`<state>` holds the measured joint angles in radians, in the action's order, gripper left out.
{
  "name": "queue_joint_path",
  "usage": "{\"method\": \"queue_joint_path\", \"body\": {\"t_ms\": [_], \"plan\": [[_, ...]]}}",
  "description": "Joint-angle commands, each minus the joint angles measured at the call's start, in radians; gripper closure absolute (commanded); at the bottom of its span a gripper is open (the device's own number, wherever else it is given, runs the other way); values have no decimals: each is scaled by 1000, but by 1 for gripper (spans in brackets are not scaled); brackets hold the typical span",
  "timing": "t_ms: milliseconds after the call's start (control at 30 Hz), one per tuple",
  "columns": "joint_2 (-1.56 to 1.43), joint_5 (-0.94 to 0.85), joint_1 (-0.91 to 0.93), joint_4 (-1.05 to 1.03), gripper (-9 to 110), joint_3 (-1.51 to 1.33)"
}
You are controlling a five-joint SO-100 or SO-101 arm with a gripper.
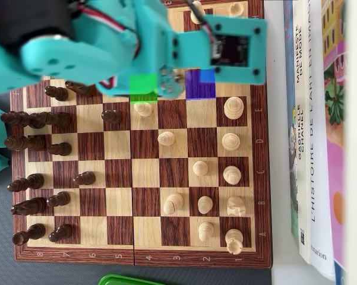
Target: Play chess
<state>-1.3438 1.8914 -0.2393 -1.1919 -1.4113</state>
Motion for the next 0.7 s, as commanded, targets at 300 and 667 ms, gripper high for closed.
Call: {"method": "queue_joint_path", "body": {"t_ms": [300, 667], "plan": [[-216, 60, -6, 12, 93, -184], [-250, 98, -44, 86, 92, -296]]}}
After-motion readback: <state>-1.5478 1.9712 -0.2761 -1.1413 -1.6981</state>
